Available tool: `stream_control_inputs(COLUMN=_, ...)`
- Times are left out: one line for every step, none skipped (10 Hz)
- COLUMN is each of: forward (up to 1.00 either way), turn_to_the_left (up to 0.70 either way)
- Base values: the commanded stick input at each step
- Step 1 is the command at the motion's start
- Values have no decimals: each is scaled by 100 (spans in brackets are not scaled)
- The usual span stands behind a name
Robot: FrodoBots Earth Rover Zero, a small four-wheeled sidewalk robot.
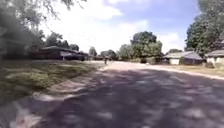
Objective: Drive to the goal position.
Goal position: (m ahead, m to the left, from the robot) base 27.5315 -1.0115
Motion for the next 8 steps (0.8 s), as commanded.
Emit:
stream_control_inputs(forward=100, turn_to_the_left=0)
stream_control_inputs(forward=100, turn_to_the_left=0)
stream_control_inputs(forward=100, turn_to_the_left=0)
stream_control_inputs(forward=100, turn_to_the_left=0)
stream_control_inputs(forward=100, turn_to_the_left=0)
stream_control_inputs(forward=100, turn_to_the_left=0)
stream_control_inputs(forward=100, turn_to_the_left=0)
stream_control_inputs(forward=100, turn_to_the_left=0)
